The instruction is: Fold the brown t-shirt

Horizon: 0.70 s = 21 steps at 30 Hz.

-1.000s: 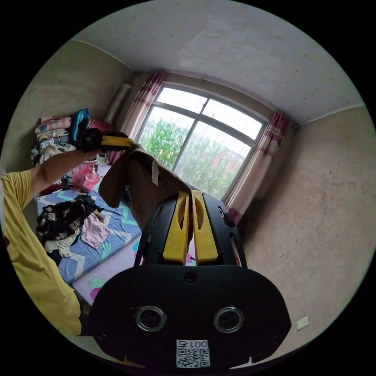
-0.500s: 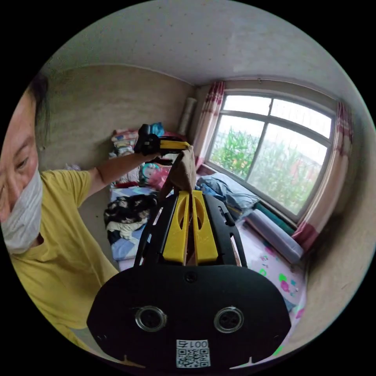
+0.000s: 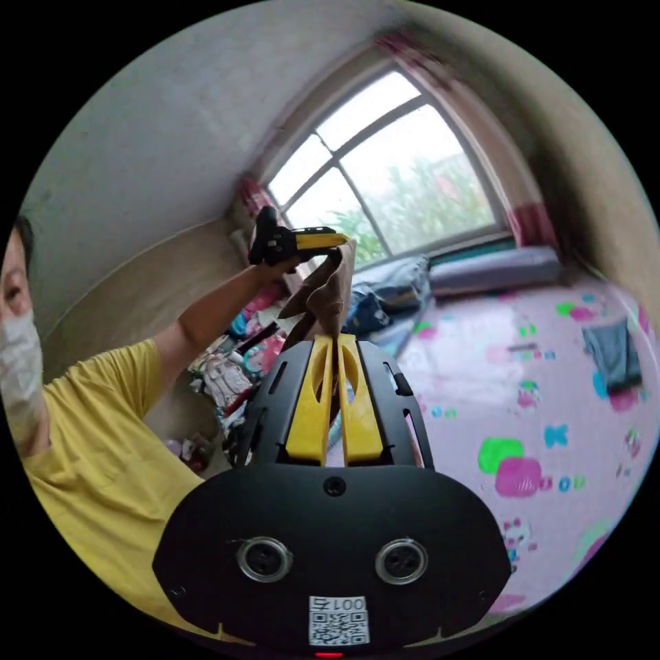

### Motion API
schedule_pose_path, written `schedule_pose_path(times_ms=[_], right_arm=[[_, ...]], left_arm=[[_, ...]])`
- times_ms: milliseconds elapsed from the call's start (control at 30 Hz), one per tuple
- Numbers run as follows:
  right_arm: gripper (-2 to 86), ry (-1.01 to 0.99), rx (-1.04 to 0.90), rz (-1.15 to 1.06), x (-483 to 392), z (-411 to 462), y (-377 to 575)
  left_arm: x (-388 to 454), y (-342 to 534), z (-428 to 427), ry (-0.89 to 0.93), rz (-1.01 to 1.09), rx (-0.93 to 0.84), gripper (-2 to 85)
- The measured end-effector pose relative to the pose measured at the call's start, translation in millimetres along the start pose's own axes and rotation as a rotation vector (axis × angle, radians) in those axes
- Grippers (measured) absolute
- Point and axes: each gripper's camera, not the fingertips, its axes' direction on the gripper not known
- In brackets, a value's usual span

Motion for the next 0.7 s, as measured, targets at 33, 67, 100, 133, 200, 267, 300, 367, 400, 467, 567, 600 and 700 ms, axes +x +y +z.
schedule_pose_path(times_ms=[33,67,100,133,200,267,300,367,400,467,567,600,700], right_arm=[[0.2,0.023,-0.017,0.031,24.0,3.4,13.5],[0.3,0.070,-0.063,0.094,75.0,11.1,42.5],[0.3,0.096,-0.096,0.165,126.8,16.4,71.6],[0.3,0.101,-0.107,0.206,152.8,17.9,85.8],[0.3,0.153,-0.183,0.337,247.8,21.2,133.8],[0.3,0.196,-0.216,0.415,308.0,13.8,160.3],[0.3,0.211,-0.218,0.470,343.0,3.6,173.7],[0.3,0.220,-0.198,0.547,386.5,-15.6,187.8],[0.3,0.221,-0.185,0.582,409.6,-27.3,193.3],[0.3,0.223,-0.182,0.618,439.8,-40.7,198.0],[0.4,0.221,-0.169,0.653,479.1,-56.0,201.3],[0.5,0.227,-0.158,0.655,490.8,-60.9,201.5],[0.7,0.249,-0.087,0.671,513.0,-73.7,203.3]], left_arm=[[34.1,-34.2,54.5,0.065,0.038,-0.023,-1.4],[72.3,-69.2,110.0,0.128,0.071,-0.047,-1.4],[91.5,-86.1,136.4,0.157,0.082,-0.059,-1.4],[129.5,-119.4,187.3,0.218,0.090,-0.077,-1.4],[184.7,-168.2,258.9,0.302,0.114,-0.129,-1.4],[248.0,-231.2,328.4,0.352,0.188,-0.163,-1.4],[259.3,-246.5,341.4,0.362,0.201,-0.162,-1.4],[288.5,-305.4,382.9,0.410,0.219,-0.146,-1.3],[292.8,-319.0,391.1,0.421,0.223,-0.142,-1.3],[301.6,-367.5,420.0,0.466,0.238,-0.136,-1.3],[302.7,-417.8,452.9,0.537,0.262,-0.153,-0.7],[302.0,-426.4,460.2,0.562,0.262,-0.162,-0.5],[291.9,-462.3,494.9,0.684,0.212,-0.176,2.5]])
